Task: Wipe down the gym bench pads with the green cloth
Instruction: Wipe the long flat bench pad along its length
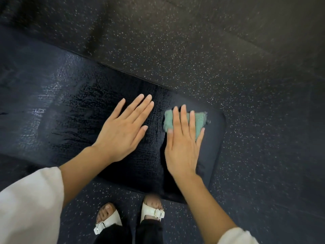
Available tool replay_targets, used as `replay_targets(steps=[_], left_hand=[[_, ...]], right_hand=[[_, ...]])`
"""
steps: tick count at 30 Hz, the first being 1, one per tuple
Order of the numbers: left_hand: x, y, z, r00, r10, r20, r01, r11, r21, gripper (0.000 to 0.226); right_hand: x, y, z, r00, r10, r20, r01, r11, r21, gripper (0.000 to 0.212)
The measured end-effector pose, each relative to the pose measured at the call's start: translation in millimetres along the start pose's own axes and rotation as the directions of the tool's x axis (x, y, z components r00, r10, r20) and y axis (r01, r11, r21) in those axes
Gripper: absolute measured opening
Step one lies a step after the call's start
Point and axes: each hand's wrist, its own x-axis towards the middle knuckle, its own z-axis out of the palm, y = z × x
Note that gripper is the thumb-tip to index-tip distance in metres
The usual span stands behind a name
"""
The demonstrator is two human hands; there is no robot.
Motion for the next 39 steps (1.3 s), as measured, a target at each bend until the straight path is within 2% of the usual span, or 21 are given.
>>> replay_targets(steps=[4, 7, 11, 20, 25, 31, 34, 39], left_hand=[[3, 7, 1, 1.0, -0.002, 0.009, 0.002, 1.0, 0.003, 0.058], [6, 9, 1, 1.0, 0.001, 0.012, -0.001, 1.0, -0.002, 0.058], [9, 11, 1, 1.0, 0.0, 0.0, 0.0, 1.0, 0.0, 0.058], [15, 15, 1, 1.0, -0.005, -0.002, 0.005, 1.0, -0.011, 0.057], [16, 17, 2, 1.0, -0.015, -0.014, 0.015, 1.0, -0.014, 0.058], [16, 19, 2, 0.999, -0.032, -0.012, 0.031, 0.999, -0.018, 0.057], [16, 21, 3, 0.999, -0.041, -0.017, 0.04, 0.999, -0.022, 0.057], [15, 24, 5, 0.998, -0.055, -0.027, 0.054, 0.998, -0.012, 0.058]], right_hand=[[54, -6, -10, 0.998, 0.053, 0.025, -0.054, 0.998, 0.021, 0.052], [59, -5, -14, 0.999, 0.03, 0.031, -0.031, 0.999, 0.025, 0.052], [20, 5, -11, 0.999, -0.033, 0.026, 0.033, 0.999, 0.016, 0.053], [-80, 27, -2, 0.996, -0.04, 0.075, 0.046, 0.996, -0.077, 0.053], [-46, 29, -3, 0.999, -0.034, 0.04, 0.036, 0.998, -0.045, 0.054], [27, 38, -15, 0.993, 0.098, -0.065, -0.097, 0.995, 0.011, 0.05], [56, 46, -26, 0.985, 0.166, -0.05, -0.164, 0.986, 0.044, 0.05], [34, 55, -31, 0.996, 0.093, -0.005, -0.093, 0.995, 0.023, 0.05]])
